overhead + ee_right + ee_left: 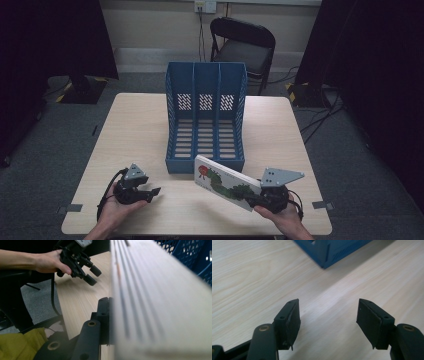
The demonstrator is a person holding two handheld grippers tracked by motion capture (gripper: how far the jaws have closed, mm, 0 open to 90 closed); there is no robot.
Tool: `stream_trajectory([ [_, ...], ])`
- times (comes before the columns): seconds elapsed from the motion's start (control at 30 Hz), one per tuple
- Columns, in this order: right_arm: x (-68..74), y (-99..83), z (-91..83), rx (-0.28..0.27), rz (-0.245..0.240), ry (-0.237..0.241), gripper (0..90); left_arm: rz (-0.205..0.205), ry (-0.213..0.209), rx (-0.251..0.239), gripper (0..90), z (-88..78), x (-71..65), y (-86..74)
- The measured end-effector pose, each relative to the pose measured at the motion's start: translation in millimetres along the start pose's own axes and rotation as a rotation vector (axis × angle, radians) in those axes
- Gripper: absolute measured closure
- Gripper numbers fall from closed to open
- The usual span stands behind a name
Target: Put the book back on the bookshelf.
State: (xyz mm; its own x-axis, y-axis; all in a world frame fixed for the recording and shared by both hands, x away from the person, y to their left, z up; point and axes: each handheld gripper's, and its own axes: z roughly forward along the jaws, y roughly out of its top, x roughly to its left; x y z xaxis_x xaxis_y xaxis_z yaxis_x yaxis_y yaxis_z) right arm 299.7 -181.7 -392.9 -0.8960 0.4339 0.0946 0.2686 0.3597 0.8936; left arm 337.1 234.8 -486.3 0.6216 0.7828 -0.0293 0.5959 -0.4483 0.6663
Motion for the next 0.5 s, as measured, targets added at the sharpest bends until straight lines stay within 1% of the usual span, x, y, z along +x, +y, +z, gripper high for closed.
stream_trajectory([
  [0.03, 0.0, 0.0, 0.0, 0.000, 0.000, 0.000, 76.5, 0.000, 0.000, 0.000, 34.1, 0.0, 0.0, 0.0],
  [0.07, 0.3, 4.6, -1.4, -0.008, -0.015, -0.007, 76.5, -0.016, -0.001, 0.023, 32.8, 4.3, 1.1, -1.6],
  [0.1, 0.3, 4.6, -1.4, -0.008, -0.015, -0.007, 76.5, -0.016, -0.001, 0.023, 29.8, 4.3, 1.1, -1.6],
  [0.13, 0.3, 6.7, -1.9, -0.013, -0.018, -0.006, 76.5, -0.025, 0.000, 0.018, 29.8, 5.2, 1.4, -1.7],
  [0.17, -0.1, 8.7, -2.1, -0.018, -0.020, -0.009, 76.5, -0.008, 0.014, 0.018, 28.0, 5.6, 2.5, -2.4],
  [0.2, -0.6, 10.8, -2.1, -0.023, -0.022, -0.009, 76.5, 0.020, 0.028, -0.002, 26.4, 7.4, 3.7, -4.5],
  [0.23, -2.0, 14.5, -2.2, -0.032, -0.022, -0.015, 76.5, 0.011, 0.029, -0.013, 18.8, 8.5, 5.3, -5.9],
  [0.27, -2.9, 16.4, -2.2, -0.036, -0.020, -0.017, 76.5, -0.023, 0.054, -0.016, 16.5, 8.6, 9.5, -7.4],
  [0.3, -2.9, 16.4, -2.2, -0.036, -0.020, -0.017, 76.5, -0.023, 0.054, -0.016, 16.4, 8.6, 9.5, -7.4],
  [0.33, -5.0, 20.5, -2.7, -0.040, -0.026, -0.036, 76.5, -0.041, 0.073, -0.022, 16.0, 8.0, 13.2, -9.2],
  [0.37, -5.0, 20.5, -2.7, -0.040, -0.026, -0.036, 76.5, -0.041, 0.073, -0.022, 15.4, 8.0, 13.2, -9.2],
  [0.4, -9.3, 23.9, -3.2, -0.048, -0.020, -0.047, 76.5, -0.050, 0.080, -0.040, 15.0, 8.4, 15.3, -11.0],
  [0.47, -14.4, 27.5, -3.5, -0.049, -0.019, -0.068, 76.4, -0.047, 0.076, -0.054, 14.5, 9.1, 16.7, -12.3],
  [0.5, -14.4, 27.5, -3.5, -0.049, -0.019, -0.068, 76.4, -0.047, 0.076, -0.054, 14.4, 9.1, 16.7, -12.3],
])
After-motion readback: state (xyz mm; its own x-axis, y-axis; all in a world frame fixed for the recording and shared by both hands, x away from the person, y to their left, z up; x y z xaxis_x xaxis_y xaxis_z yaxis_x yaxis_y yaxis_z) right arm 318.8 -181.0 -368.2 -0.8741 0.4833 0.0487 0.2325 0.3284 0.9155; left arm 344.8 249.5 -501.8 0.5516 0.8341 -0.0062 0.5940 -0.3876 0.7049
